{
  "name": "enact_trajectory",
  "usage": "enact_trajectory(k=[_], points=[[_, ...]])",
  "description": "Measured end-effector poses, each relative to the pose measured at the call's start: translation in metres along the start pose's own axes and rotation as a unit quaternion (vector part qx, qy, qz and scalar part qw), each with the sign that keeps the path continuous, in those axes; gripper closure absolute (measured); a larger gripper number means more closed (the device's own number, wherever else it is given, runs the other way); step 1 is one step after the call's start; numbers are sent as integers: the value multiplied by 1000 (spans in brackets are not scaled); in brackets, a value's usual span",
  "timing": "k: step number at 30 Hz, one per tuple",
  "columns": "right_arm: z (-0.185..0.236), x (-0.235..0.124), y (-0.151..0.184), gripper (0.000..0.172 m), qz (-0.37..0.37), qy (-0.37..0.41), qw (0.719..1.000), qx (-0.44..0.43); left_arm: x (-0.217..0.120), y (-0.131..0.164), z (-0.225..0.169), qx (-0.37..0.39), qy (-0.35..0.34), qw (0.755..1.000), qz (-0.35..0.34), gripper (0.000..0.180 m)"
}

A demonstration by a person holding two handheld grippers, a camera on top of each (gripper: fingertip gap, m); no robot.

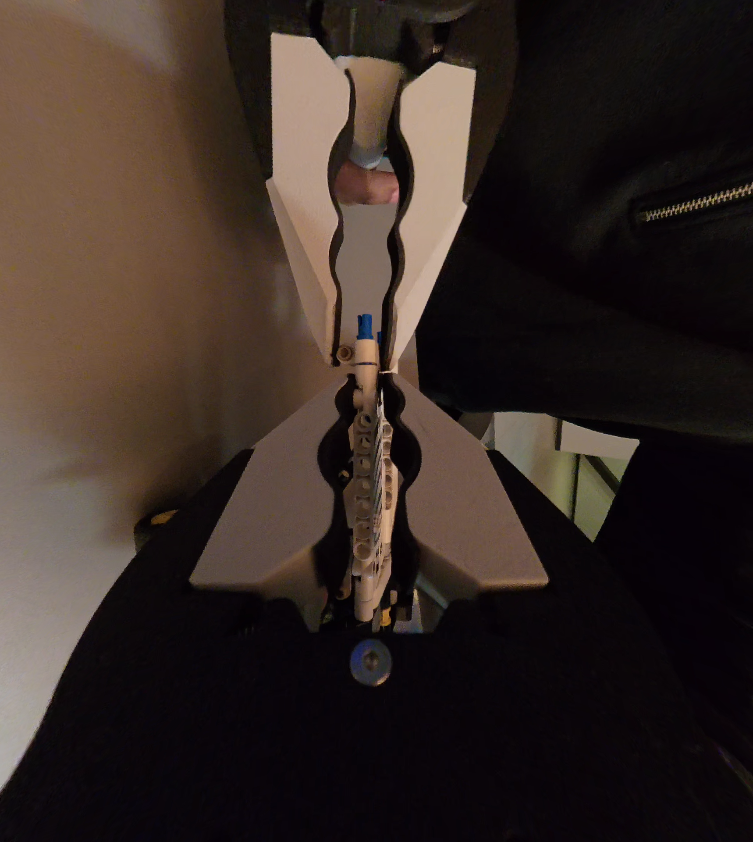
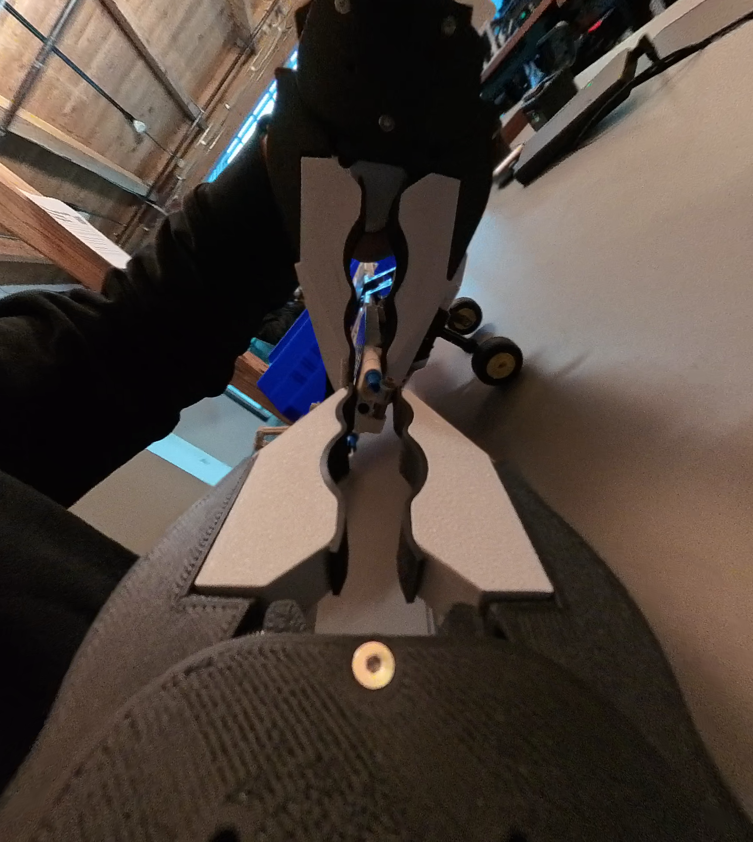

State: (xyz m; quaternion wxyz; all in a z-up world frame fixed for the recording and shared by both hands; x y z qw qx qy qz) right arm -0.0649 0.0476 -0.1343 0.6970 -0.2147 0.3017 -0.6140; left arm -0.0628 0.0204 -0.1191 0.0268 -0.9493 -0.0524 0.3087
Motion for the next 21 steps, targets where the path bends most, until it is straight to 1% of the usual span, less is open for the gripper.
enact_trajectory(k=[2, 6, 10, 11, 12, 13, 14, 15, 16, 18, 19, 20, 21], points=[[-1, -1, 4, 158, 8, -13, 1000, 13, 2, 0, 1, 3, -8, 1000, -3, 169], [3, -7, 3, 160, 0, -11, 1000, 6, 3, -1, -1, 21, -29, 999, -14, 168], [7, -4, 10, 160, -17, -25, 999, 36, 9, 3, -6, 16, -31, 999, 20, 168], [8, -4, 12, 160, -13, -8, 1000, 20, 11, 3, -6, 15, -35, 999, 27, 168], [9, -4, 14, 159, 1, 33, 999, -19, 13, 4, -6, 14, -36, 999, 32, 168], [10, -3, 16, 159, 25, 83, 994, -72, 15, 5, -5, 15, -39, 998, 38, 168], [13, -5, 16, 159, 41, 117, 986, -110, 16, 5, -6, 17, -36, 998, 40, 169], [15, -6, 16, 159, 47, 125, 984, -122, 16, 4, -9, 20, -30, 999, 37, 169], [16, -9, 16, 159, 44, 106, 988, -102, 16, 3, -10, 26, -35, 998, 35, 168], [15, -13, 17, 160, 16, 14, 1000, 1, 17, 0, -12, 28, -38, 998, 32, 167], [14, -14, 18, 160, 2, -27, 999, 46, 17, -2, -12, 28, -41, 998, 30, 167], [13, -14, 20, 160, -2, -46, 997, 69, 18, -2, -10, 27, -45, 998, 33, 167], [12, -14, 21, 160, -2, -46, 996, 71, 20, 0, -10, 24, -43, 998, 37, 167]])
Point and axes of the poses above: each gripper's, where its closed fingertips meet, x out along the fingers, y out of its underside, z = x × y across the jaws, the point moved 1 cm from there along -x, back along the fingers, and after that the axes turned 14 degrees about z, right-handed, at the moved point
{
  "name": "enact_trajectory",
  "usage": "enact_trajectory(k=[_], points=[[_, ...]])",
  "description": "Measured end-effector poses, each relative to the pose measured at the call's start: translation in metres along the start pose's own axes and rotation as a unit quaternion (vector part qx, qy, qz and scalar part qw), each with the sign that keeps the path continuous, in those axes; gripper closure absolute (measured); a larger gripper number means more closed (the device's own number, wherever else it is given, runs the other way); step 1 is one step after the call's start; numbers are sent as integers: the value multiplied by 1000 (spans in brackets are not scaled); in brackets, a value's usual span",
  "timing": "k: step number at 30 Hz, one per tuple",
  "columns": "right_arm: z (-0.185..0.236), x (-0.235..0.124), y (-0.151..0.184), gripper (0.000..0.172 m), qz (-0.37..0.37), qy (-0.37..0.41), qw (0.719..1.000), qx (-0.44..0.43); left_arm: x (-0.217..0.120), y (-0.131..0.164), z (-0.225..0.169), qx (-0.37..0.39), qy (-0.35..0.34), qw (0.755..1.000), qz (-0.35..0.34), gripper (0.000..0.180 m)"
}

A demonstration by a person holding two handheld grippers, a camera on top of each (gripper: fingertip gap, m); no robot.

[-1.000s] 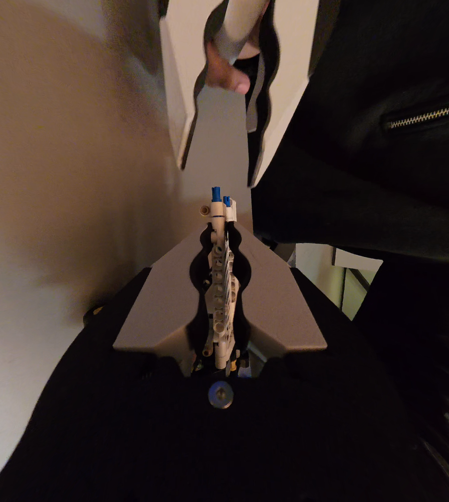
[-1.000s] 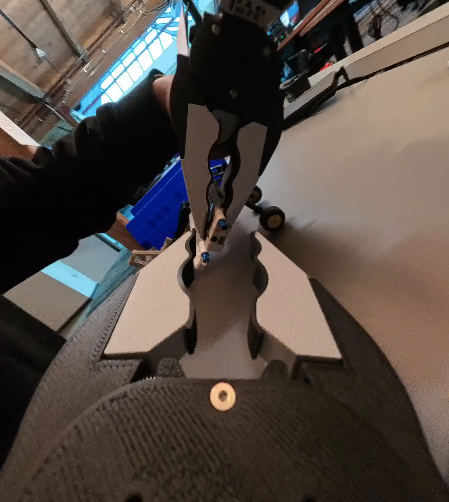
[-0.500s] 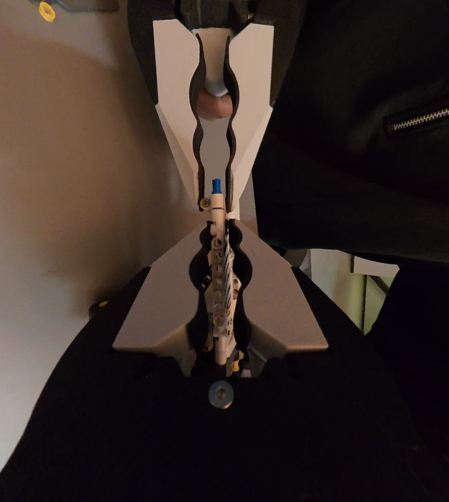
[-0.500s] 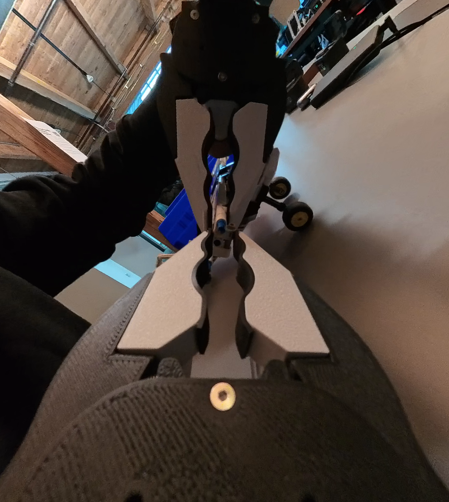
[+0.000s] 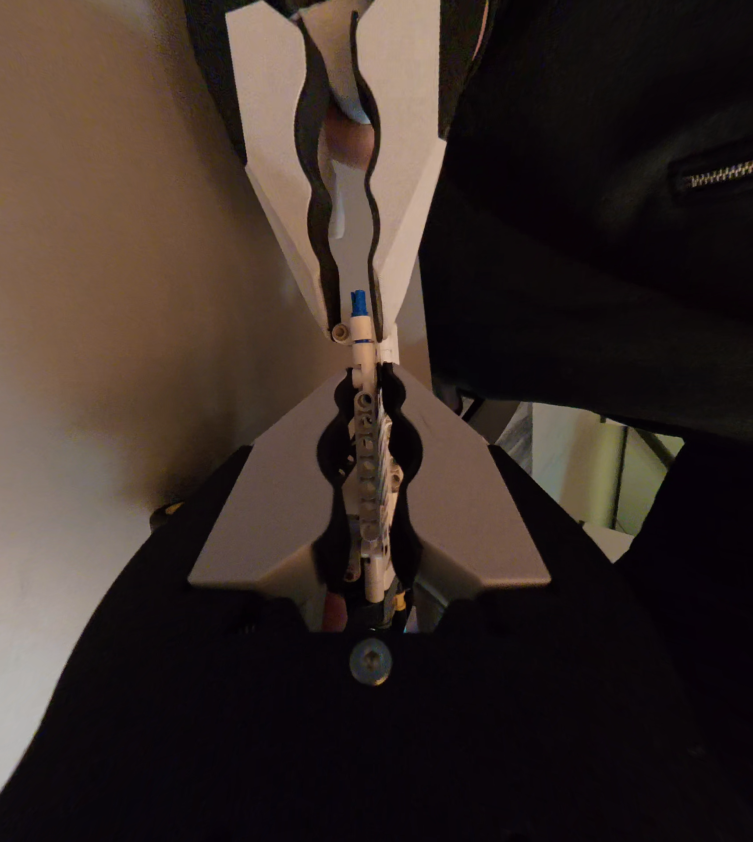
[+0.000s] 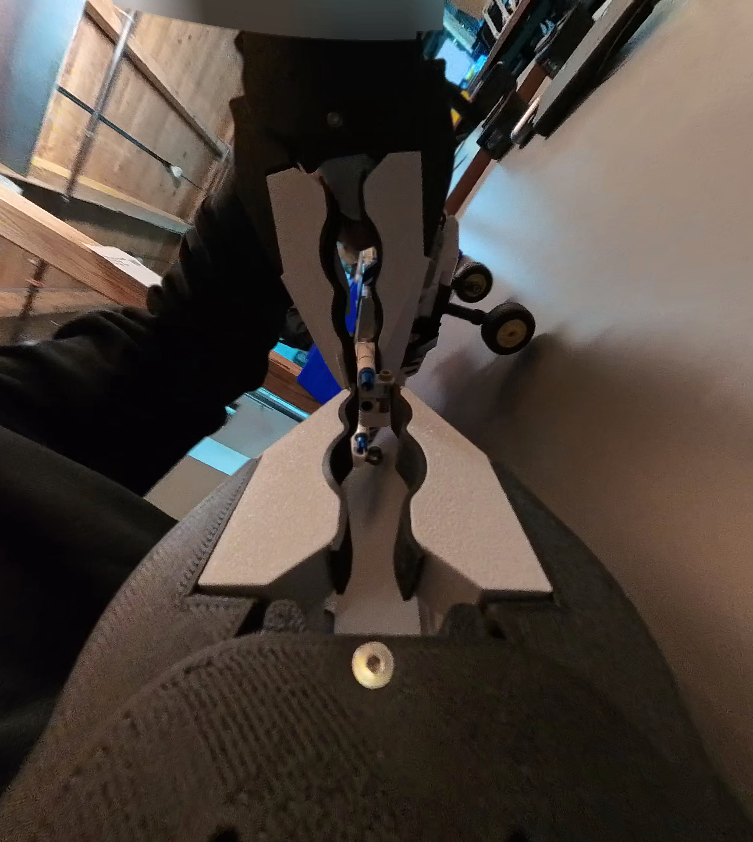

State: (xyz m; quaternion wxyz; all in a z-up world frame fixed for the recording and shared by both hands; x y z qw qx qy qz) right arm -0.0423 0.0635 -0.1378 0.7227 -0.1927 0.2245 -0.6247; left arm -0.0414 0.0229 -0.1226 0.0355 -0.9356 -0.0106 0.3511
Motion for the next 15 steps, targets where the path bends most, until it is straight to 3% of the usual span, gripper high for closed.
enact_trajectory(k=[3, 5, 6, 9, 13, 15], points=[[-1, -1, 5, 162, 38, 117, 986, -109, 4, 1, 2, -5, 0, 1000, -6, 167], [-12, -25, -2, 172, 37, 250, 947, -200, 2, 20, 17, -37, -31, 998, 29, 165], [-10, -35, -4, 172, 23, 243, 950, -193, -9, 22, 16, -46, -23, 999, 0, 167], [6, -32, -11, 172, -19, 127, 984, -120, -20, 28, 15, -54, -33, 998, -10, 165], [-1, -27, -11, 172, 4, 206, 955, -215, -6, 17, 14, -64, -33, 997, 10, 164], [4, -29, -12, 154, -1, 227, 931, -285, -3, 15, 12, -62, -36, 997, 16, 163]])
Point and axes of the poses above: each gripper's, where its closed fingertips meet, x out along the fingers, y out of its underside, z = x × y across the jaws, the point moved 1 cm from there along -x, back along the fingers, and after that the axes turned 14 degrees about z, right-handed, at the moved point
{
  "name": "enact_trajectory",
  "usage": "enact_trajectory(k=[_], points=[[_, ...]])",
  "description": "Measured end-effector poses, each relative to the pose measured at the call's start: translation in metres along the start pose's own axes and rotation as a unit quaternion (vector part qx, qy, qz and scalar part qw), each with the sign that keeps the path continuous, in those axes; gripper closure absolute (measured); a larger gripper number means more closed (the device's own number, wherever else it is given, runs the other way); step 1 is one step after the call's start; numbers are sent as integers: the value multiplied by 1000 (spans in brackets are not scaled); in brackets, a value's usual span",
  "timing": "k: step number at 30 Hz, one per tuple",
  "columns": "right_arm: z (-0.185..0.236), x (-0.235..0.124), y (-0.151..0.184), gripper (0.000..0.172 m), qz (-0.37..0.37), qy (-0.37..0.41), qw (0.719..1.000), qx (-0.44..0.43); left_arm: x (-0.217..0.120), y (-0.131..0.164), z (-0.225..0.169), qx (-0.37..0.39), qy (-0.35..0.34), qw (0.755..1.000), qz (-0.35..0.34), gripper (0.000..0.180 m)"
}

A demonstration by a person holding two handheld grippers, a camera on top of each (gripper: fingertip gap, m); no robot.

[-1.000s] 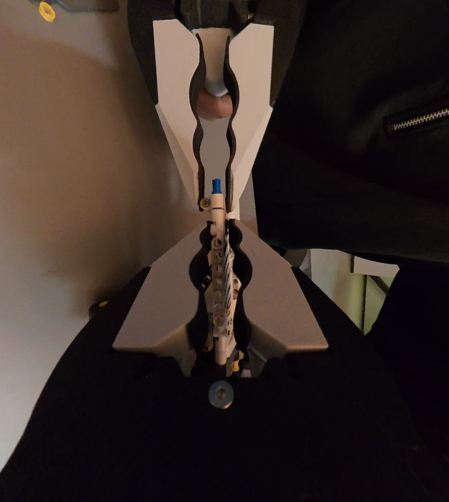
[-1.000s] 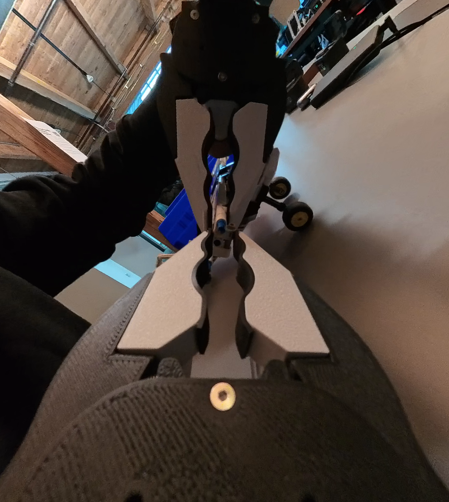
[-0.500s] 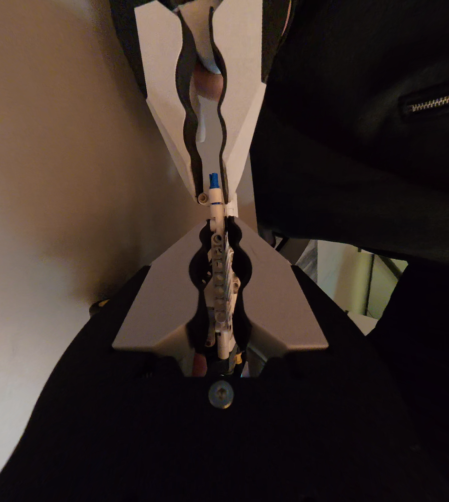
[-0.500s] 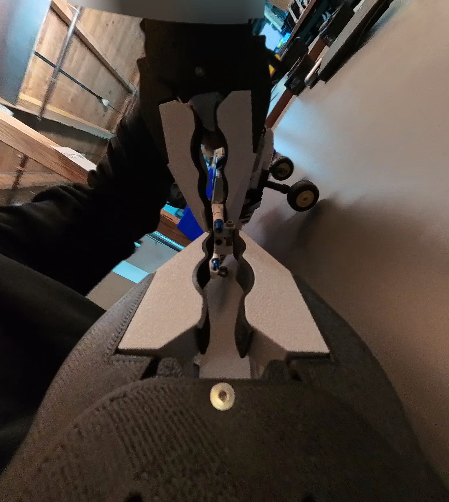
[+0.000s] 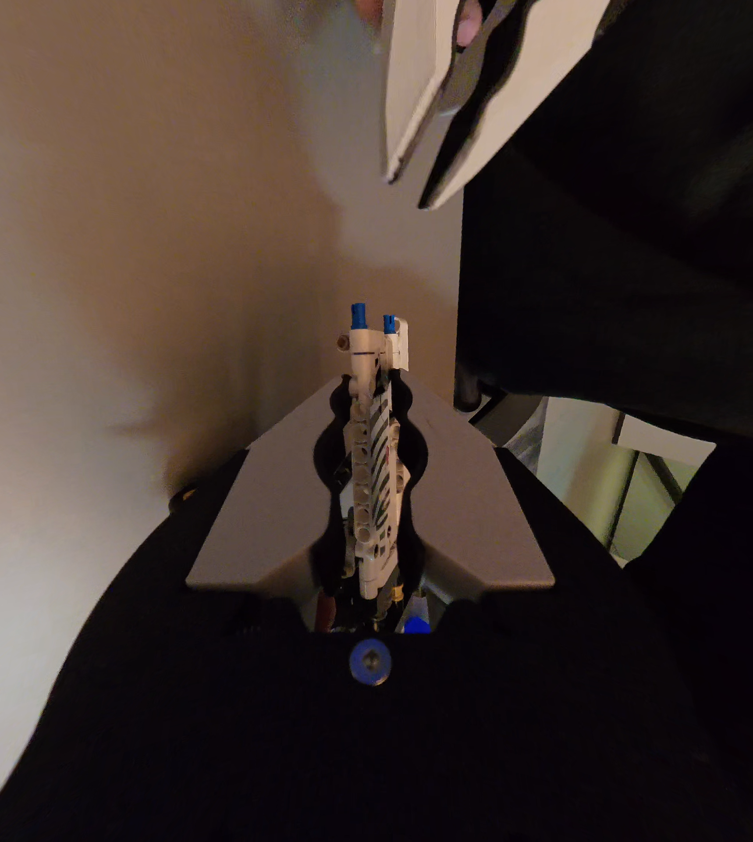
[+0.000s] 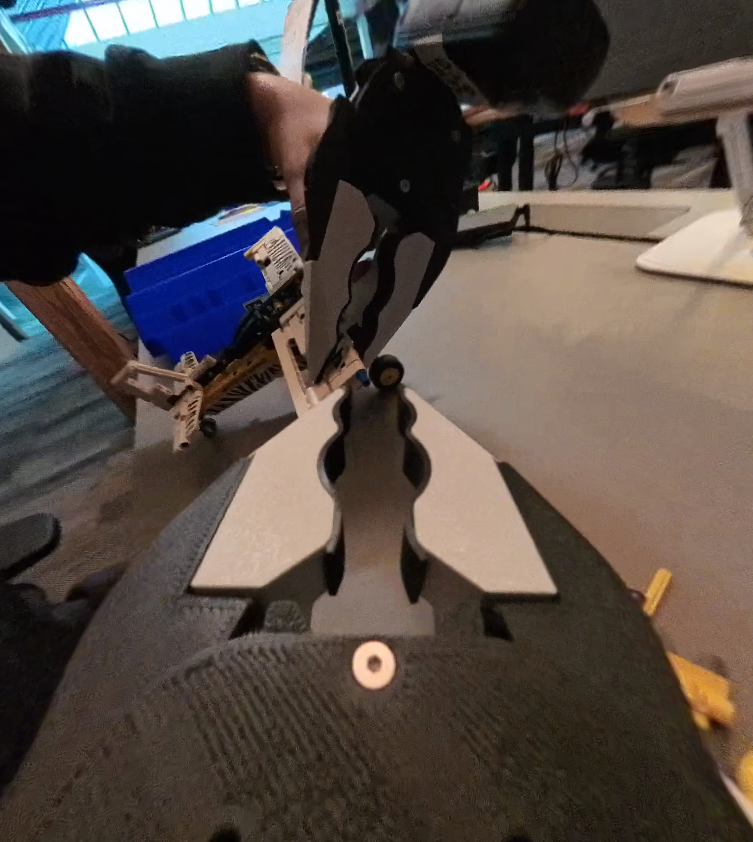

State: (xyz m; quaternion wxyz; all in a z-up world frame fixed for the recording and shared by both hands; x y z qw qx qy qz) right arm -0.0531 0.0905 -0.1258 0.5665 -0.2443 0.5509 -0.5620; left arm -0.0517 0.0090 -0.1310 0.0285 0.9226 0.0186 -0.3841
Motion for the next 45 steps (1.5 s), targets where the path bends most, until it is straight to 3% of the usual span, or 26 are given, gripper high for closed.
enact_trajectory(k=[2, 4, 10, 13, 16, 20, 22, 24, 25, 26, 27, 28, 29, 30, 31, 32, 33, 34, 36, 37, 41, 43, 45], points=[[1, -1, -2, 136, -24, 27, 997, -65, 5, -3, -2, -2, -4, 1000, 3, 163], [10, -4, -5, 132, -47, 31, 992, -115, 11, -7, -5, 4, -13, 1000, 5, 162], [26, -11, -8, 121, -86, 34, 985, -143, 0, -6, -13, -5, -95, 995, -33, 140], [22, -11, -7, 117, -83, 81, 978, -175, -27, -14, -28, -1, -152, 978, -141, 123], [22, -11, -10, 116, -89, 125, 965, -212, -64, -20, -60, 25, -229, 933, -276, 119], [19, -17, -16, 109, -114, 190, 944, -245, -96, -14, -123, 21, -286, 837, -465, 110], [17, -21, -20, 109, -125, 220, 933, -257, -87, -6, -144, 4, -344, 781, -522, 84], [16, -23, -23, 109, -129, 241, 927, -259, -71, 12, -142, -47, -493, 689, -529, 84], [16, -23, -25, 110, -130, 244, 926, -257, -60, 24, -139, -74, -587, 628, -506, 83], [16, -23, -26, 110, -131, 244, 927, -254, -50, 34, -142, -97, -670, 551, -488, 82], [15, -23, -27, 110, -132, 245, 928, -249, -41, 42, -152, -112, -733, 459, -489, 86], [14, -22, -30, 110, -135, 245, 928, -247, -22, 31, -159, -99, -746, 442, -489, 110], [12, -22, -32, 110, -137, 247, 928, -243, -1, 12, -154, -102, -697, 487, -517, 115], [10, -23, -33, 110, -138, 250, 929, -237, 14, -5, -152, -121, -624, 520, -570, 101], [8, -23, -33, 110, -136, 255, 929, -231, 23, -19, -153, -135, -546, 534, -631, 93], [4, -24, -33, 114, -130, 266, 928, -227, 29, -33, -157, -131, -476, 537, -684, 105], [0, -26, -33, 117, -122, 279, 925, -226, 34, -43, -161, -117, -427, 535, -720, 152], [-2, -28, -33, 118, -121, 288, 922, -227, 38, -52, -163, -102, -406, 528, -739, 180], [-1, -31, -35, 118, -129, 292, 921, -223, 33, -45, -146, -173, -423, 464, -759, 180], [0, -32, -36, 119, -133, 288, 922, -221, 32, -48, -144, -173, -427, 452, -764, 180], [5, -34, -41, 131, -164, 273, 925, -208, 29, -64, -139, -184, -390, 440, -788, 180], [11, -36, -44, 151, -179, 256, 929, -200, 26, -62, -144, -175, -412, 418, -791, 180], [15, -36, -44, 169, -179, 238, 935, -194, 21, -63, -154, -145, -420, 406, -799, 166]])
Point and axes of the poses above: each gripper's, where its closed fingertips meet, x out along the fingers, y out of its underside, z = x × y across the jaws, the point moved 1 cm from there along -x, back along the fingers, and after that the axes turned 14 degrees about z, right-handed, at the moved point
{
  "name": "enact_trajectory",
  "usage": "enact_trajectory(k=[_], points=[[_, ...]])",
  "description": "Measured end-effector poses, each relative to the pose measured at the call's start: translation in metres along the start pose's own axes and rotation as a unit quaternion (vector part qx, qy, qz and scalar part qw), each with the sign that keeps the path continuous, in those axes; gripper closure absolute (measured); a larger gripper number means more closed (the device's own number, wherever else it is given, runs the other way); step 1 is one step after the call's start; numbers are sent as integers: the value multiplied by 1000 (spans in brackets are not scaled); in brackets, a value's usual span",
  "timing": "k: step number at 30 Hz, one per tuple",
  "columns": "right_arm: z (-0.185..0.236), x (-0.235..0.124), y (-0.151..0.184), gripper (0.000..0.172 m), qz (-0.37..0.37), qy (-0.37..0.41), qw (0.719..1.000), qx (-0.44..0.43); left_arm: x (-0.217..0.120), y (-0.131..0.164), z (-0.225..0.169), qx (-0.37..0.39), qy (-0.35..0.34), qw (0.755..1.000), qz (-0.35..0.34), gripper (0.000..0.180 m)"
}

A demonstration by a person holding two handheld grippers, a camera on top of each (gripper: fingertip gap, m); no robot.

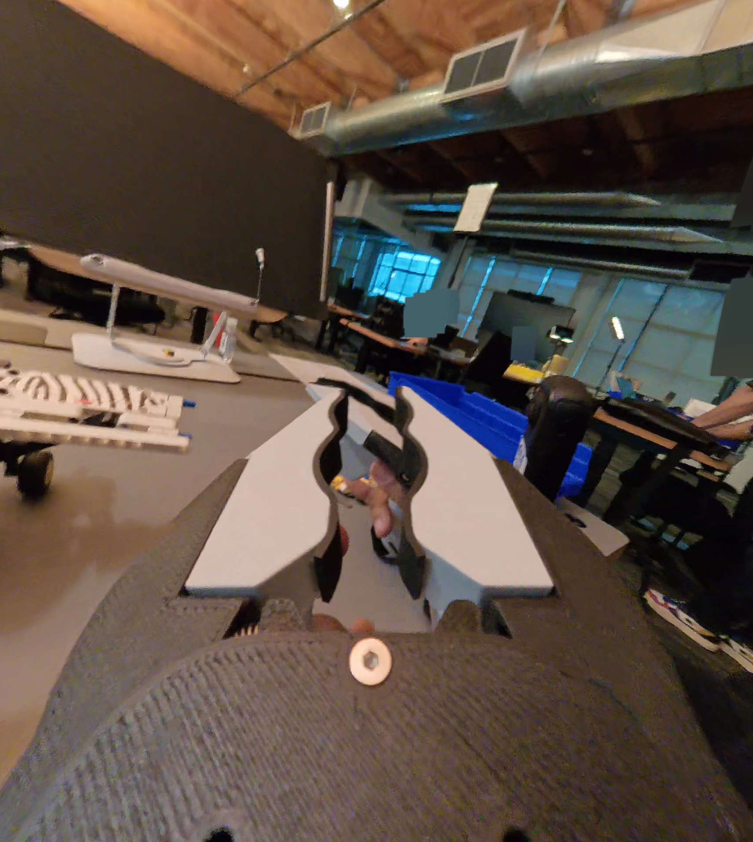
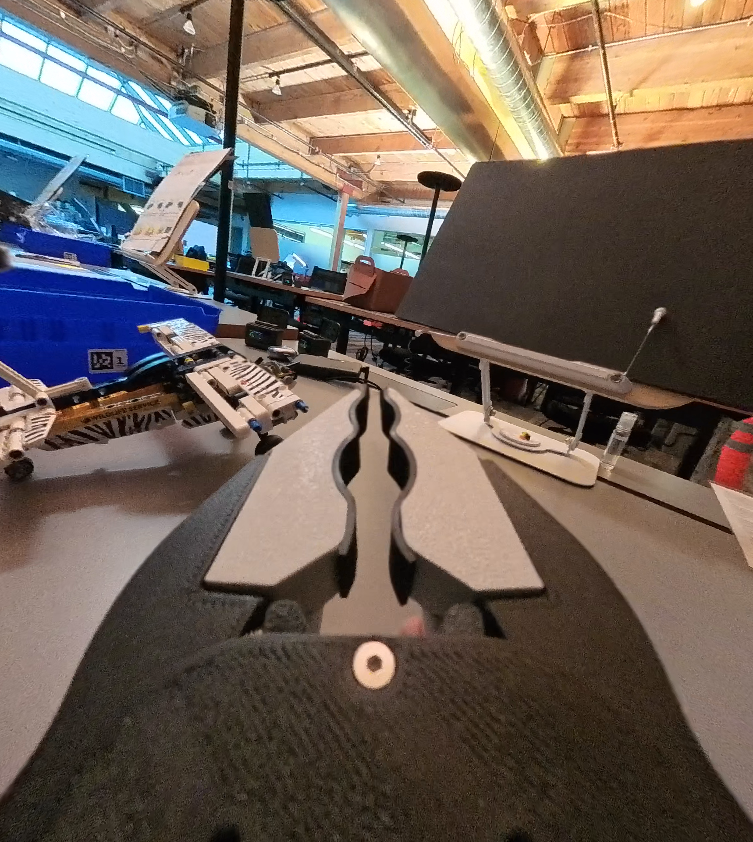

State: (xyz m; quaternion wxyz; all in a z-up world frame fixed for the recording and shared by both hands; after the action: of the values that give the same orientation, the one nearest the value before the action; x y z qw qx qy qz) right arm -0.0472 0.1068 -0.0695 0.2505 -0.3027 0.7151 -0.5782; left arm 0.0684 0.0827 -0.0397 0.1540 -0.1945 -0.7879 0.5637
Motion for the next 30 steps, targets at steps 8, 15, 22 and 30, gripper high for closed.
enact_trajectory(k=[8, 15, 22, 30], points=[[-1, 0, -7, 172, -11, 12, 1000, 19, 15, -17, -6, 21, 11, 999, -31, 125], [5, 7, 2, 172, 17, 72, 994, -84, 23, 8, 13, -36, 15, 999, 7, 117], [20, 10, 6, 168, 19, 52, 990, -133, 40, 57, 55, -205, -12, 970, 128, 64], [13, 13, 12, 164, 33, 46, 992, -115, 54, 38, 68, -264, 26, 958, 111, 37]])
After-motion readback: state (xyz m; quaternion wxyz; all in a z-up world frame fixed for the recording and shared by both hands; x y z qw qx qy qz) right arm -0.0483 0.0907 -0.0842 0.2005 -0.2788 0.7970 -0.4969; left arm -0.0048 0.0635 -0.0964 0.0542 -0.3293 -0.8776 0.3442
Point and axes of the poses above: each gripper's, where its closed fingertips meet, x out along the fingers, y out of its underside, z = x × y across the jaws, the point moved 1 cm from there along -x, back along the fingers, and after that the axes turned 14 degrees about z, right-handed, at the moved point
